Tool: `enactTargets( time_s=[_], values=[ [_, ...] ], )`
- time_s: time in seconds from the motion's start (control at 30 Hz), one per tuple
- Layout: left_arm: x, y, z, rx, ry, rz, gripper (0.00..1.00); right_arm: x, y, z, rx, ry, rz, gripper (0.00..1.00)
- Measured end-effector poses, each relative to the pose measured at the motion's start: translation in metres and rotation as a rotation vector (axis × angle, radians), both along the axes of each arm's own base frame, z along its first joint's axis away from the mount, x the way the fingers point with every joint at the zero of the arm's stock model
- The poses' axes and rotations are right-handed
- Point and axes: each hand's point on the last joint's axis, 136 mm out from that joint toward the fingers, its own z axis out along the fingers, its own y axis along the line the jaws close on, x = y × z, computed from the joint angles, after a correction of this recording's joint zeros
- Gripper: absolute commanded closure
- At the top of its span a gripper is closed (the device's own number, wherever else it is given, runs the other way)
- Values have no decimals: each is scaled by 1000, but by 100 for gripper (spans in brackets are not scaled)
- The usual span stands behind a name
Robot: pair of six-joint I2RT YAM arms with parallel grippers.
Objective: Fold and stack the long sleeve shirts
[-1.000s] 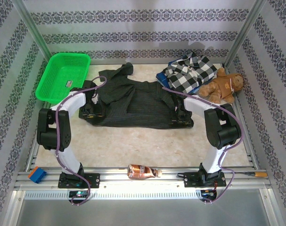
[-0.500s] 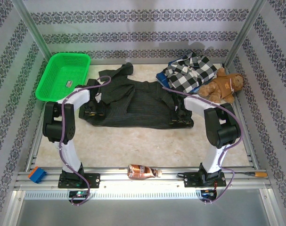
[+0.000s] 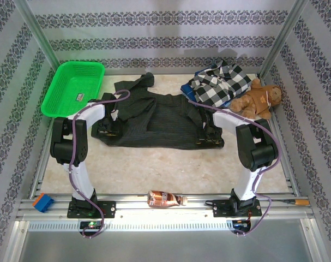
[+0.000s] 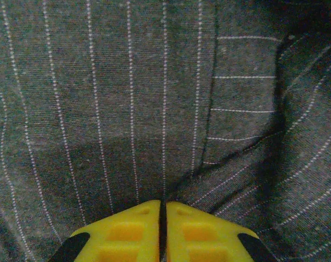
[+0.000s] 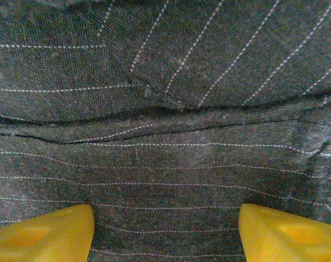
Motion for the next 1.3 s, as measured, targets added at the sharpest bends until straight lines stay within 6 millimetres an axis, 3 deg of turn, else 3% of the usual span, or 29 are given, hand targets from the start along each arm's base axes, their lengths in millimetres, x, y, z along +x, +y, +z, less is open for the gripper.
enactTargets(
  time_s=[0.2, 0.37, 0.5, 0.87, 1.0, 1.1, 1.3],
  values=[
    [-17, 14, 1, 29, 7, 63, 100, 0, -1, 0, -4, 2, -15, 37],
    [-40, 34, 17, 35, -43, 189, 100, 1, -2, 0, -16, 4, -28, 38],
    [-54, 36, 25, 9, -90, 265, 100, 1, -2, 0, -17, 6, -31, 40],
    [-104, 28, -1, -46, -33, 423, 96, -8, -3, -1, -19, 5, -53, 38],
    [-128, 25, -1, -78, -42, 484, 82, -30, -3, -2, -23, 18, -55, 38],
    [-141, 23, 7, -106, -75, 535, 49, -47, -5, -2, -26, 29, -58, 37],
    [-140, 19, 33, -167, -168, 593, 26, -58, -7, -1, -30, 42, -66, 27]
  ],
)
